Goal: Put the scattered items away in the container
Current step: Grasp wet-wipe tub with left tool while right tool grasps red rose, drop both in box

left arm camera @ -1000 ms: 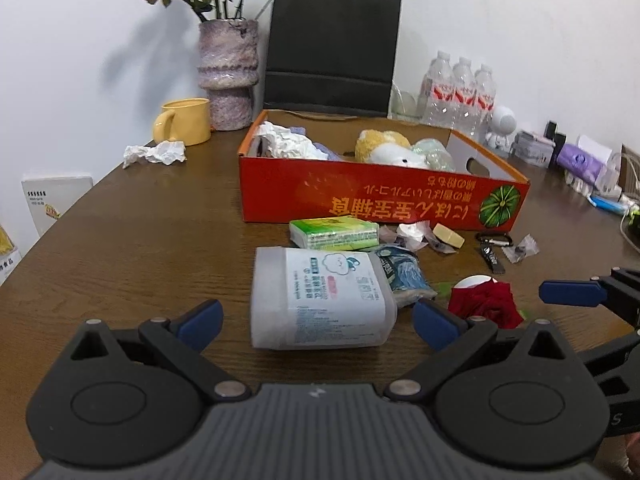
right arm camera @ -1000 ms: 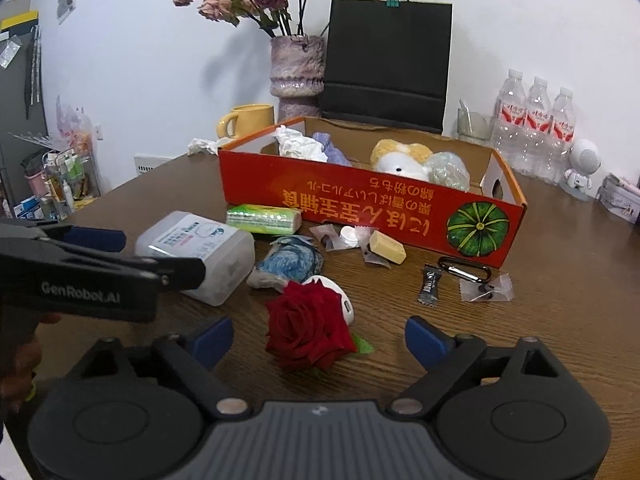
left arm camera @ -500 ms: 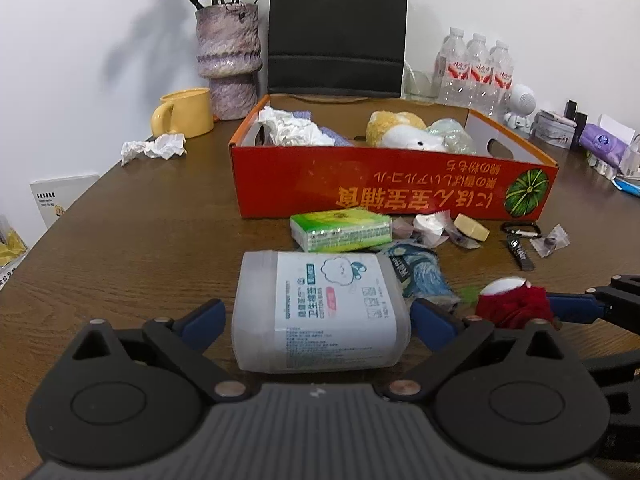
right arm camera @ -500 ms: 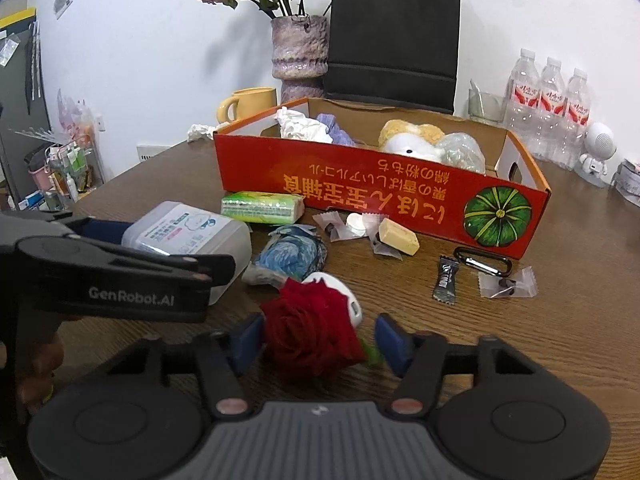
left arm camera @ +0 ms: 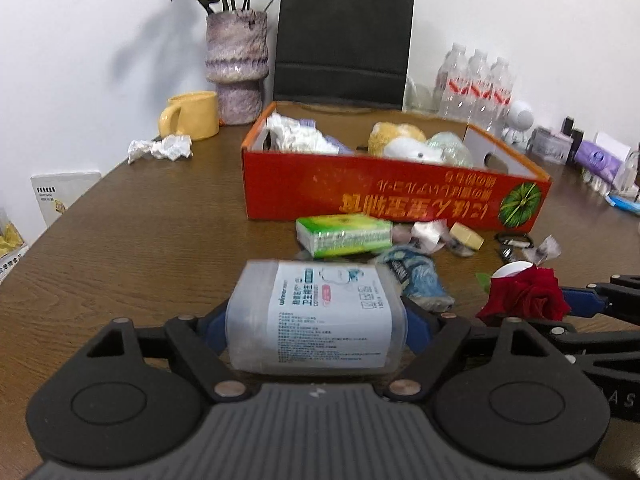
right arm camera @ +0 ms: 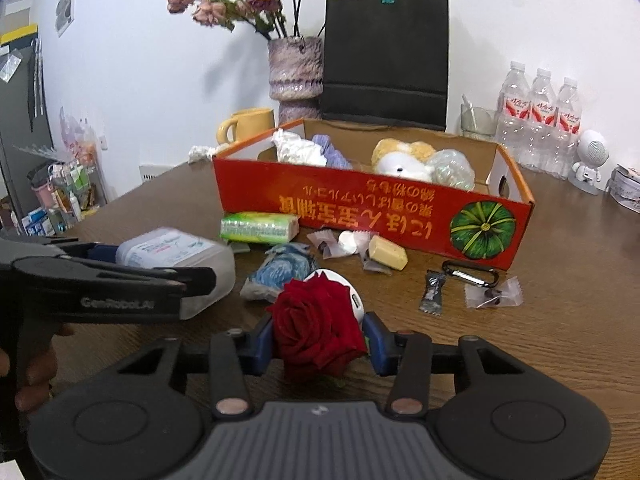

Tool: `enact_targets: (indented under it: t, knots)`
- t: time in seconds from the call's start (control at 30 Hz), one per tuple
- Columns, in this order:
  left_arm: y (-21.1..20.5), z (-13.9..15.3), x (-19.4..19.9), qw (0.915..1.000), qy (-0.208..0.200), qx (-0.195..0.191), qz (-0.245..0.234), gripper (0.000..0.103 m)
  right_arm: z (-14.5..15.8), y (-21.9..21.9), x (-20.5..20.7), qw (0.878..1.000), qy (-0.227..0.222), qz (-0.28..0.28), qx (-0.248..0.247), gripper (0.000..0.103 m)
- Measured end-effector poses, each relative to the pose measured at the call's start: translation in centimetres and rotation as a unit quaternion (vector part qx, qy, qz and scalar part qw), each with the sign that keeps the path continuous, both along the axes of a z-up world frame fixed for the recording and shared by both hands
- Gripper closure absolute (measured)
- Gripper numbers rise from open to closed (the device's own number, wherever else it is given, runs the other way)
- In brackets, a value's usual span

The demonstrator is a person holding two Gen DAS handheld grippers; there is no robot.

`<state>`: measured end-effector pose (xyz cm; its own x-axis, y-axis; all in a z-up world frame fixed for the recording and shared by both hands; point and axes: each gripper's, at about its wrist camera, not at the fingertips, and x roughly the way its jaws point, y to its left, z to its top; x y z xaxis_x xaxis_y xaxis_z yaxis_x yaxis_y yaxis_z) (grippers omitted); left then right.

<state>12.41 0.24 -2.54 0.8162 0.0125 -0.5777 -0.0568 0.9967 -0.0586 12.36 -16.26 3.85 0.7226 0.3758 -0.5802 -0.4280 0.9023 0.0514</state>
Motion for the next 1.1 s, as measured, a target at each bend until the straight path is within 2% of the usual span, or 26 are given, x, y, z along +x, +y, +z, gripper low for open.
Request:
enact_targets:
  t: [0.13,0.23,0.33,0.4,0.47,0.57,0.73,0.8,0.9,1.1]
  knots:
    - [0.5,2.5,-0.8,0.999,-0.044,0.001,-0.007,0.02,1.9,-1.1,-0.3,0.999,-0.032,-0.012,0.014,0.059]
    - [1.2,5.8,-0.2,0.9962,-0.082,-0.011,-0.028,0.02,4.5,-2.2,0.8,0.998,-0.059,-0.013,0.027,0.059]
    - [1.5,9.6,2.6,0.9923,-0.113,-0.009,-0.049,0.02,7.6,-3.1,3.6,0.996,-0.089,-0.015,0.022,0.059]
    - [1.3,11.7,5.9,0.9916,-0.116,-0.004,-0.057,0.02,9.2,-3.2,6.5,0.995,-0.096,-0.014,0.006,0.058]
    - [0.8,12.9,9.8,0.9932,-0.099,0.004,-0.06,0.02,10.2,-2.9,10.1,0.996,-0.082,-0.012,-0.016,0.058]
    - [-0.2,12.9,16.2,0.9975,-0.039,0.009,-0.058,0.02,10.0,-2.3,16.1,0.998,-0.037,-0.023,-0.049,0.058]
    - [-1.3,8.9,24.9,0.9959,0.077,0.007,-0.046,0.02,6.9,-1.8,24.3,0.992,0.078,-0.043,-0.089,0.058]
    - [-1.8,7.0,26.5,0.9936,0.104,0.017,-0.039,0.02,5.3,-1.8,26.3,0.988,0.112,-0.045,-0.098,0.058]
    - [-1.8,4.8,28.0,0.9912,0.125,0.028,-0.031,0.02,3.5,-1.6,27.9,0.983,0.134,-0.048,-0.112,0.058]
    - [-1.9,3.8,28.8,0.9885,0.143,0.03,-0.038,0.019,2.2,-1.4,28.9,0.981,0.15,-0.052,-0.113,0.057]
